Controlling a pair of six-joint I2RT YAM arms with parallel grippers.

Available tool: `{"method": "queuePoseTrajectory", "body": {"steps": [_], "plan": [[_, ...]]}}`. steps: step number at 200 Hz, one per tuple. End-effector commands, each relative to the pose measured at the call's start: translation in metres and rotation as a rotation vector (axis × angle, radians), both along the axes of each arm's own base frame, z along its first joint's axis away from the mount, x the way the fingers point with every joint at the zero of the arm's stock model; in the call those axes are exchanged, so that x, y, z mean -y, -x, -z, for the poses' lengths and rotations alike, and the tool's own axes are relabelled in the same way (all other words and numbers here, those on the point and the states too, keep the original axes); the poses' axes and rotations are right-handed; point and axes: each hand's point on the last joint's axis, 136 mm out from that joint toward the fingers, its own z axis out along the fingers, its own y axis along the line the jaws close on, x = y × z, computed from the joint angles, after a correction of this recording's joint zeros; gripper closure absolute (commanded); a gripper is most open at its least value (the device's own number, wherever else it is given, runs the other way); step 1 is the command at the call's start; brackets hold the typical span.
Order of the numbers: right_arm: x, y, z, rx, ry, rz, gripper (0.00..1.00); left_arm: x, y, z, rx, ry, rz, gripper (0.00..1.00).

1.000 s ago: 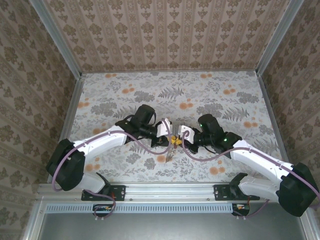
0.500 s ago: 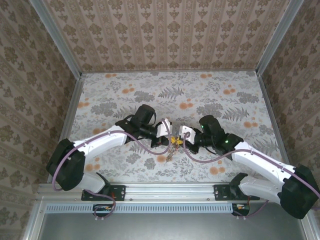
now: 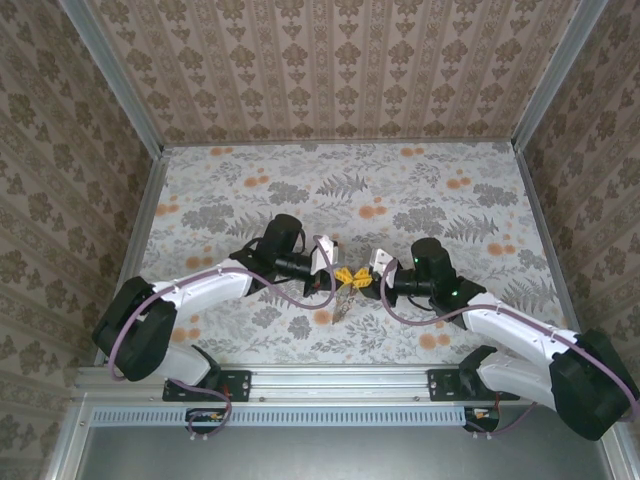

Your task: Put the keys on the keyring

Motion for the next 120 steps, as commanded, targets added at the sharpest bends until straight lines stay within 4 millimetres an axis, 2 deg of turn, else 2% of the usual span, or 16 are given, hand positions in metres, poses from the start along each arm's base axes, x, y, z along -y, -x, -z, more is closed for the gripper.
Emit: {"method": "queuePoseTrajectory", "body": {"steps": [1, 35, 55, 77, 97, 120], "plan": [[-0.003, -0.004, -0.005, 0.001, -0.052, -0.002, 0.84, 0.004, 0.011, -0.036, 0.034, 0.135, 0.075, 1.00], [-0.002, -0.006, -0.004, -0.002, -0.048, 0.002, 0.86, 0.003, 0.011, -0.037, 0.034, 0.142, 0.071, 1.00], [0.000, -0.009, -0.002, 0.004, -0.016, 0.012, 0.97, 0.002, 0.009, -0.035, 0.038, 0.131, 0.047, 1.00], [0.001, -0.008, -0.005, -0.005, 0.038, -0.006, 1.00, -0.002, 0.004, -0.022, 0.049, 0.053, 0.014, 1.00], [0.001, -0.006, -0.008, 0.003, 0.079, -0.028, 1.00, -0.002, -0.001, -0.010, 0.072, -0.027, -0.013, 0.88], [0.000, -0.005, -0.007, 0.004, 0.134, -0.053, 1.00, 0.000, -0.004, -0.002, 0.084, -0.067, -0.025, 0.83]]}}
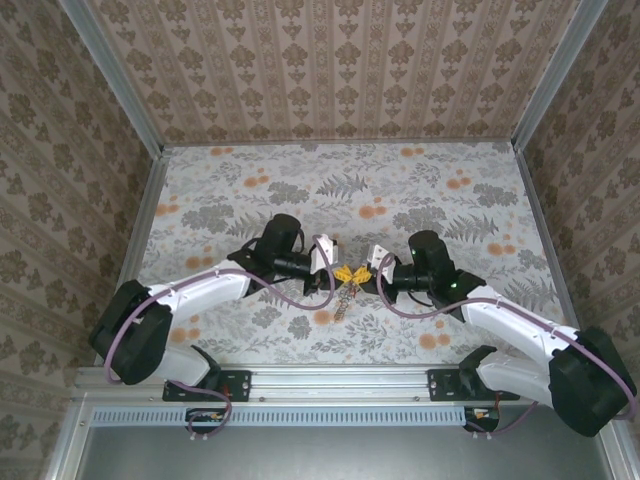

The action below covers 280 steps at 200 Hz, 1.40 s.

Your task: Put the keys on the keyring

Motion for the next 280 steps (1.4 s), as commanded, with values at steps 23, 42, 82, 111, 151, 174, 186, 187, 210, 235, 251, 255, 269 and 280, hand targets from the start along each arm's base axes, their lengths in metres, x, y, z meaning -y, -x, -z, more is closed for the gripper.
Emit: {"method": "queuePoseTrajectory", "body": {"steps": [23, 42, 82, 111, 151, 174, 186, 187, 210, 235, 251, 255, 269, 280], "plan": [[-0.003, 0.000, -0.006, 0.038, 0.112, -0.047, 1.00, 0.005, 0.001, 0.002, 0.041, -0.073, 0.023, 0.81], [-0.007, 0.001, -0.011, 0.058, 0.125, -0.054, 1.00, 0.007, 0.002, 0.005, 0.040, -0.100, 0.038, 0.81], [-0.010, 0.001, -0.024, 0.095, 0.132, -0.064, 1.00, 0.007, 0.002, 0.012, 0.035, -0.148, 0.051, 0.82], [-0.011, 0.000, -0.027, 0.104, 0.140, -0.067, 1.00, 0.005, 0.003, 0.015, 0.037, -0.172, 0.055, 0.82], [-0.012, 0.002, -0.032, 0.117, 0.123, -0.070, 1.00, 0.004, 0.004, 0.017, 0.028, -0.189, 0.062, 1.00], [-0.011, 0.003, -0.034, 0.129, 0.100, -0.058, 0.99, 0.007, 0.004, 0.013, 0.020, -0.171, 0.070, 1.00], [-0.010, 0.004, -0.032, 0.136, 0.089, -0.046, 0.99, 0.007, 0.005, 0.010, 0.007, -0.151, 0.070, 1.00], [-0.010, 0.004, -0.032, 0.138, 0.089, -0.045, 0.99, 0.007, 0.005, 0.010, 0.007, -0.148, 0.070, 1.00], [-0.004, 0.003, -0.020, 0.137, 0.069, -0.004, 0.89, 0.008, 0.003, 0.001, -0.002, -0.081, 0.056, 1.00], [-0.001, 0.002, -0.008, 0.112, 0.044, 0.029, 0.88, 0.007, 0.002, -0.012, -0.011, 0.006, 0.049, 1.00], [-0.001, 0.001, -0.006, 0.103, 0.018, 0.042, 0.87, 0.006, 0.004, -0.017, -0.014, 0.037, 0.061, 1.00], [-0.002, 0.000, -0.007, 0.105, 0.006, 0.043, 0.87, 0.006, 0.004, -0.016, -0.016, 0.040, 0.061, 1.00], [-0.004, 0.000, -0.008, 0.101, -0.028, 0.051, 0.86, 0.005, 0.005, -0.017, -0.023, 0.055, 0.070, 1.00], [-0.003, -0.002, -0.008, 0.109, -0.046, 0.065, 0.85, 0.005, 0.006, -0.018, -0.025, 0.070, 0.075, 1.00]]}}
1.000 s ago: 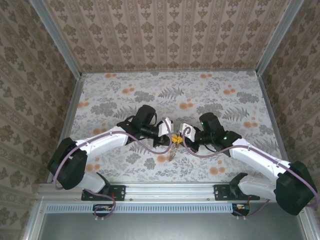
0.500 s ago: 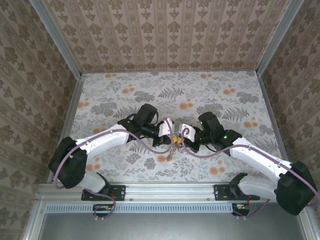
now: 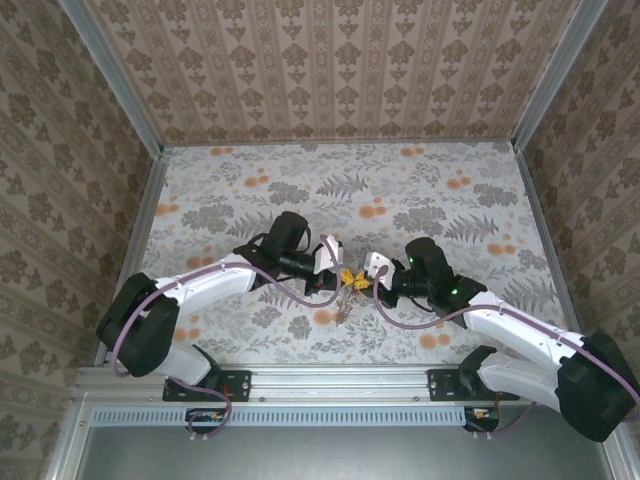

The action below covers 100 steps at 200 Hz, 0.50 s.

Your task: Put the keys on the keyring

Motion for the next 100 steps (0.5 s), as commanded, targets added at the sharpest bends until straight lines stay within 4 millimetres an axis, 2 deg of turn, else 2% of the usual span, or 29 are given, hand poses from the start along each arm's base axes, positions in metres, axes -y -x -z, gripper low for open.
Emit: {"method": "queuePoseTrajectory", "body": {"steps": [1, 100], "plan": [[-0.006, -0.005, -0.018, 0.041, -0.109, 0.011, 0.85, 0.002, 0.005, -0.028, 0.013, 0.117, 0.037, 1.00], [-0.001, -0.015, -0.005, 0.006, -0.135, 0.045, 0.83, -0.003, 0.009, -0.038, 0.012, 0.197, 0.050, 1.00]]}}
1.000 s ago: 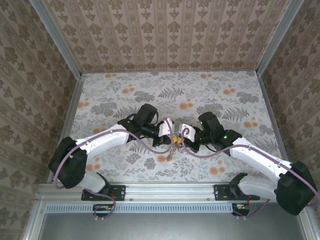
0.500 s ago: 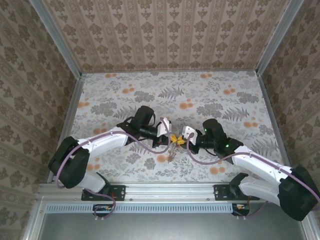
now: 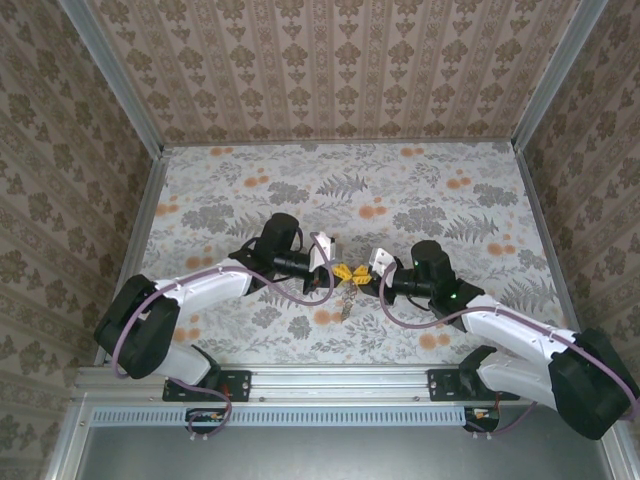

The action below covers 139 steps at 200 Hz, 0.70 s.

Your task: Put the keys on the keyring

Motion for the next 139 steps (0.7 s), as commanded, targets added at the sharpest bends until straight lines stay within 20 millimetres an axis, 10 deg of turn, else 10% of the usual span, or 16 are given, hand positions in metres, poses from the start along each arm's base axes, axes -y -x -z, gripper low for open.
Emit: {"method": "queuePoseTrajectory", "body": {"steps": [1, 72, 139], "plan": [[0.001, -0.004, 0.003, -0.011, -0.017, 0.011, 0.83, 0.000, 0.014, -0.031, 0.032, 0.106, 0.070, 1.00], [-0.001, -0.007, -0.002, -0.021, 0.033, -0.011, 1.00, -0.004, 0.008, -0.024, 0.043, 0.060, 0.029, 1.00], [-0.002, 0.002, -0.016, -0.013, 0.107, -0.078, 1.00, -0.008, -0.008, -0.010, 0.101, -0.053, -0.045, 0.75]]}}
